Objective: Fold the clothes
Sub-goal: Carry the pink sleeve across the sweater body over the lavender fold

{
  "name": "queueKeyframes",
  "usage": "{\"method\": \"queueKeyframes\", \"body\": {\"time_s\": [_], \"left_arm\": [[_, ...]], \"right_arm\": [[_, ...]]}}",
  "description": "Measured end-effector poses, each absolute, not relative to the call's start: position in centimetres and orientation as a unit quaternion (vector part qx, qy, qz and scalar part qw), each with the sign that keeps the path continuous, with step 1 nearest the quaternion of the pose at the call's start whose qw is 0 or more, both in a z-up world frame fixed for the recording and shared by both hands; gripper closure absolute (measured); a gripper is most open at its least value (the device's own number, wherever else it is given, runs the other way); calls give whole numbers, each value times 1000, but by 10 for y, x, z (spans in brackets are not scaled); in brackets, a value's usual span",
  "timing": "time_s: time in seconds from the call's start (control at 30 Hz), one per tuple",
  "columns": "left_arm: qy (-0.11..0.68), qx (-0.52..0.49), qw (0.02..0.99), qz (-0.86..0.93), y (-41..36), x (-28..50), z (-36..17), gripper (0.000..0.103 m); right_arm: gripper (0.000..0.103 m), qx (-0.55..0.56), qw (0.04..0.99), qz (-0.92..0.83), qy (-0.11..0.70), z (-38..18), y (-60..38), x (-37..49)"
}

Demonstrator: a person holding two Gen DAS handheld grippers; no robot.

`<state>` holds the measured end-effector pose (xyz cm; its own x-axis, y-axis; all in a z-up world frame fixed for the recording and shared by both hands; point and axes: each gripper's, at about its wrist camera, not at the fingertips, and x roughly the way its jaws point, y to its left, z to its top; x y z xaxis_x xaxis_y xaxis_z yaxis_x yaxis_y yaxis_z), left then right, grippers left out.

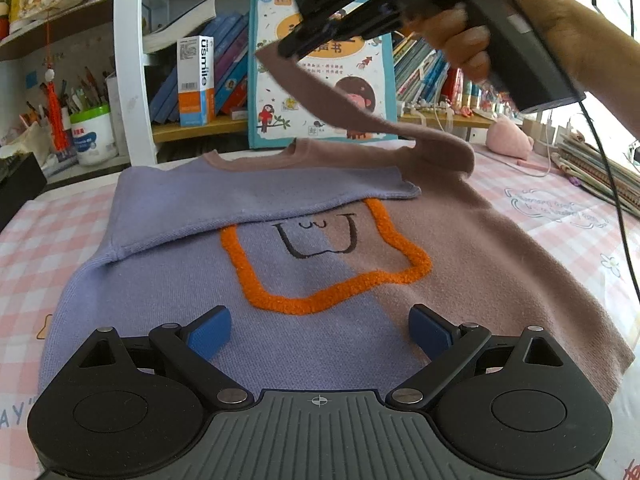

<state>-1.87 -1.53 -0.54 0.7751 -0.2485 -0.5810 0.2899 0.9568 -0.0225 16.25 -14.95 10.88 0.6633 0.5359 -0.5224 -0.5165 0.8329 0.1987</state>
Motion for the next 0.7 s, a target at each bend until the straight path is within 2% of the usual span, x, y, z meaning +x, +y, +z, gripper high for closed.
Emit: {"method": "queueKeyframes", "body": {"time_s": [0.7], "left_arm": [[306, 28, 940, -146, -14, -17, -5, 6]], "right_arm": [[99, 7, 882, 330, 337, 65, -69, 176]]}}
